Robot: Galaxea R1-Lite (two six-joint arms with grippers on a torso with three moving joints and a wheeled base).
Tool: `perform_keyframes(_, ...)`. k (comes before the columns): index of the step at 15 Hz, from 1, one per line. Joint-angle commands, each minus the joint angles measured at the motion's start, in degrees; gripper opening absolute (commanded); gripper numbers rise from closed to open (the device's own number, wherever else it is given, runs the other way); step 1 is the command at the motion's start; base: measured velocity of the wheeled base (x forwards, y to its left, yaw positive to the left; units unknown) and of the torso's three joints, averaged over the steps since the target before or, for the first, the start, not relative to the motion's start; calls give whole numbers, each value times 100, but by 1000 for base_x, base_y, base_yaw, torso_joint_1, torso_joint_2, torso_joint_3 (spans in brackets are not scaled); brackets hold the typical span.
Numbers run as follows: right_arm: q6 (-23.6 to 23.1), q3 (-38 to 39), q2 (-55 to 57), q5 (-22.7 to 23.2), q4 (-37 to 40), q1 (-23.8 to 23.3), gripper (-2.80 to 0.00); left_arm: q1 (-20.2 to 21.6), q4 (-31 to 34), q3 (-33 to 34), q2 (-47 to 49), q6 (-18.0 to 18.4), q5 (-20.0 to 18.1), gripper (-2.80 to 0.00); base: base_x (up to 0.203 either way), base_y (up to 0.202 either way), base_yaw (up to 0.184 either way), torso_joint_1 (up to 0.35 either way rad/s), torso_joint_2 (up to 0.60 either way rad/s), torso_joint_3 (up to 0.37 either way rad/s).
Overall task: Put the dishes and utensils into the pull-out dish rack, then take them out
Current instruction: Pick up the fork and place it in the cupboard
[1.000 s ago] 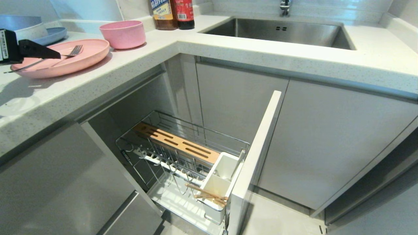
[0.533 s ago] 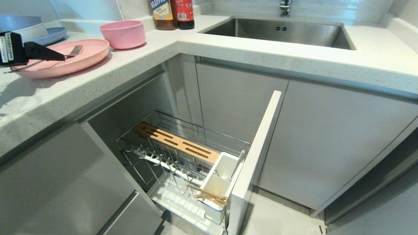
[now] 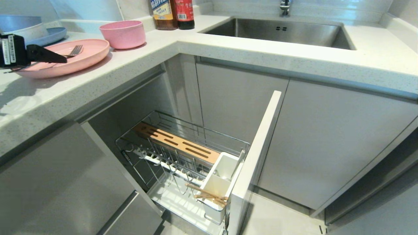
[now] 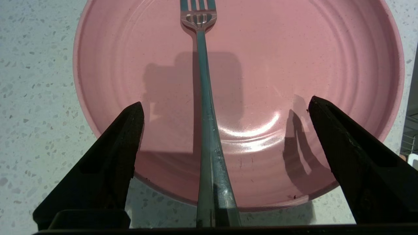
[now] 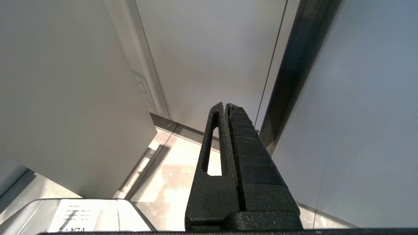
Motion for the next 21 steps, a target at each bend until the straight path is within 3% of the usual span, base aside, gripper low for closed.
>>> perform_keyframes(1, 0, 9, 0, 1, 0, 5, -280, 3, 25, 8, 13, 9, -3, 0, 0, 0, 0, 0, 0, 0)
perform_keyframes(9, 0, 9, 0, 1, -5, -1, -280, -6, 34, 26, 6, 78, -3, 0, 0, 0, 0, 0, 0, 0)
perform_keyframes(10, 0, 9, 0, 1, 0, 5, -280, -6, 34, 26, 6, 86, -3, -280, 0, 0, 0, 0, 0, 0)
perform_keyframes(21, 0, 9, 0, 1, 0, 5, -280, 3, 34, 27, -20, 69, 2, -280, 0, 0, 0, 0, 0, 0)
